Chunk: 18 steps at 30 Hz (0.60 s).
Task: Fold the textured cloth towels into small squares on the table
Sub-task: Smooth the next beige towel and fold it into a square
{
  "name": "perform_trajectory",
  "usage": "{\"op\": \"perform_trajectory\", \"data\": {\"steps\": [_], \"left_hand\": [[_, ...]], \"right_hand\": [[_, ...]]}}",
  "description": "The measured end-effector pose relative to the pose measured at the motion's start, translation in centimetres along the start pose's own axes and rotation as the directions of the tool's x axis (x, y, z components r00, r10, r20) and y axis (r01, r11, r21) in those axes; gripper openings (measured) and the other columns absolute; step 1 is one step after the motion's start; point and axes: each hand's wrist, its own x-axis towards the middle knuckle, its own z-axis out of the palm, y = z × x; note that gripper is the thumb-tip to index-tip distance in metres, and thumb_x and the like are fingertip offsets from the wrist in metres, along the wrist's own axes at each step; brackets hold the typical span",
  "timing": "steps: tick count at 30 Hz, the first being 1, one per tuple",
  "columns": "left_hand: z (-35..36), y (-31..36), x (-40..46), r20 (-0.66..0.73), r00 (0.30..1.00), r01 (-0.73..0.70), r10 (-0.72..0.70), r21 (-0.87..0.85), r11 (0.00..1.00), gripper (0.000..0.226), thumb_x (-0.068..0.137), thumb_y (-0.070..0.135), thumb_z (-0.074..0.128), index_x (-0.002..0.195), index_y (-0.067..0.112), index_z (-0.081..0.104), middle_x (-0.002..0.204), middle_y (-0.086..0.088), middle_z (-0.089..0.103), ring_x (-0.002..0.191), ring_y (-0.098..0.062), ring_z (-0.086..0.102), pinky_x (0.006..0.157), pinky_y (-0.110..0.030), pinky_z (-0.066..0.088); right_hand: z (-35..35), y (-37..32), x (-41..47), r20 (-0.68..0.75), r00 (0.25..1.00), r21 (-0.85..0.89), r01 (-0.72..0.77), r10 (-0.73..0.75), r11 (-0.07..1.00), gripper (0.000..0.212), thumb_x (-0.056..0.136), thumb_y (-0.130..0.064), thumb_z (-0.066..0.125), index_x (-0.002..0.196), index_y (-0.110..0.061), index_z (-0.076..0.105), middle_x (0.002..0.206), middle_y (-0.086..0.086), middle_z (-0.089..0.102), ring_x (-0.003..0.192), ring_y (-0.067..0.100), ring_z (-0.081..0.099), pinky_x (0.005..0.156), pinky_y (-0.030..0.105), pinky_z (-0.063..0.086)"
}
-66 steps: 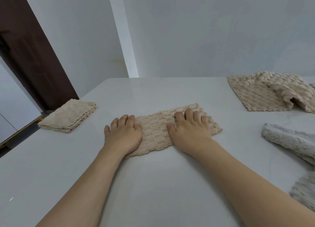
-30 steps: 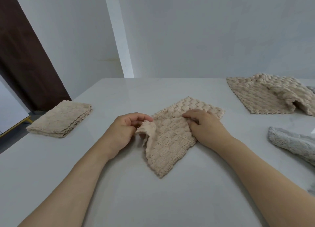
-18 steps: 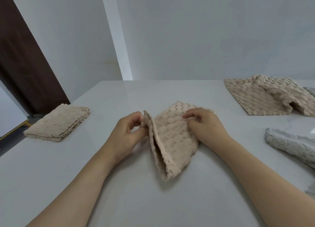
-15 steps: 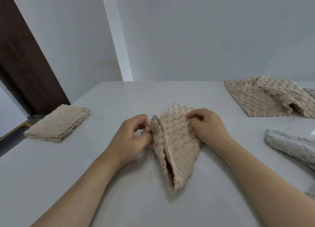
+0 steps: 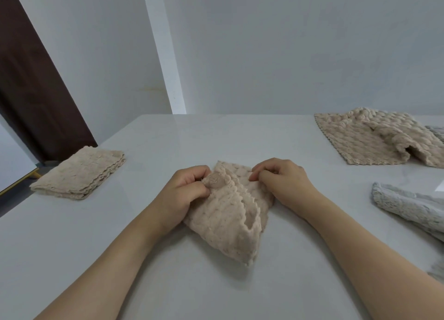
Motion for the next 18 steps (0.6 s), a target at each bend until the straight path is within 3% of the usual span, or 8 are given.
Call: {"op": "perform_trajectory", "data": {"steps": [3, 5, 7, 10, 14, 18], "left_hand": [[-0.6, -0.3, 0.4, -0.029, 0.984, 0.172, -0.173, -0.049, 0.984, 0.014, 0.069, 0.013, 0.055, 0.072, 0.001, 0.049, 0.066, -0.009, 0.042, 0.058, -0.02, 0.038, 0.052, -0.03, 0.027], [-0.7, -0.4, 0.7, -0.102, 0.968, 0.227, -0.231, -0.046, 0.973, 0.01, 0.07, 0.017, 0.059, 0.069, 0.009, 0.053, 0.062, -0.008, 0.046, 0.055, -0.019, 0.041, 0.051, -0.028, 0.03], [-0.5, -0.8, 1.0, -0.199, 0.959, 0.214, -0.2, 0.05, 0.976, 0.012, 0.077, 0.019, 0.066, 0.07, 0.014, 0.058, 0.063, -0.007, 0.057, 0.056, -0.017, 0.05, 0.053, -0.029, 0.039], [0.1, -1.5, 1.4, -0.363, 0.932, 0.125, -0.015, 0.281, 0.951, 0.011, 0.09, 0.017, 0.065, 0.079, 0.017, 0.062, 0.073, -0.003, 0.068, 0.063, -0.014, 0.057, 0.065, -0.032, 0.045], [0.8, -2.2, 1.9, -0.402, 0.913, 0.081, 0.07, 0.347, 0.934, 0.011, 0.093, 0.021, 0.062, 0.083, 0.024, 0.058, 0.075, -0.001, 0.067, 0.058, -0.011, 0.053, 0.058, -0.028, 0.04], [0.9, -2.2, 1.9, -0.371, 0.925, 0.059, 0.079, 0.348, 0.936, 0.008, 0.094, 0.023, 0.062, 0.087, 0.025, 0.057, 0.075, -0.001, 0.065, 0.057, -0.008, 0.051, 0.058, -0.026, 0.04]], "right_hand": [[0.0, 0.3, 0.0, 0.054, 0.999, 0.088, -0.007, 0.002, 0.996, 0.038, 0.079, -0.047, 0.039, 0.073, -0.036, 0.075, 0.093, -0.02, 0.07, 0.11, 0.012, 0.054, 0.106, 0.041, 0.036], [-0.1, 0.4, 0.1, 0.066, 0.998, 0.14, -0.03, 0.021, 0.99, 0.055, 0.081, -0.064, 0.029, 0.076, -0.035, 0.075, 0.092, -0.008, 0.073, 0.108, 0.017, 0.056, 0.104, 0.042, 0.037], [0.0, 0.5, 0.3, 0.072, 0.997, 0.158, -0.051, 0.04, 0.986, 0.074, 0.081, -0.078, 0.017, 0.076, -0.034, 0.076, 0.092, -0.002, 0.073, 0.107, 0.019, 0.056, 0.104, 0.043, 0.037], [-0.2, 0.4, 0.4, 0.088, 0.994, 0.192, -0.078, 0.062, 0.978, 0.09, 0.073, -0.091, 0.01, 0.078, -0.03, 0.076, 0.087, -0.004, 0.073, 0.108, 0.022, 0.056, 0.106, 0.045, 0.034], [-0.2, 0.0, 0.2, 0.084, 0.996, -0.035, -0.011, 0.014, 0.999, 0.064, 0.088, -0.073, 0.034, 0.071, -0.018, 0.062, 0.072, -0.002, 0.067, 0.091, 0.018, 0.058, 0.103, 0.042, 0.034], [0.2, 0.0, 0.5, 0.075, 0.996, -0.202, 0.051, -0.036, 0.978, 0.042, 0.082, -0.067, 0.048, 0.076, -0.027, 0.058, 0.089, -0.013, 0.058, 0.095, 0.012, 0.053, 0.097, 0.038, 0.032]]}}
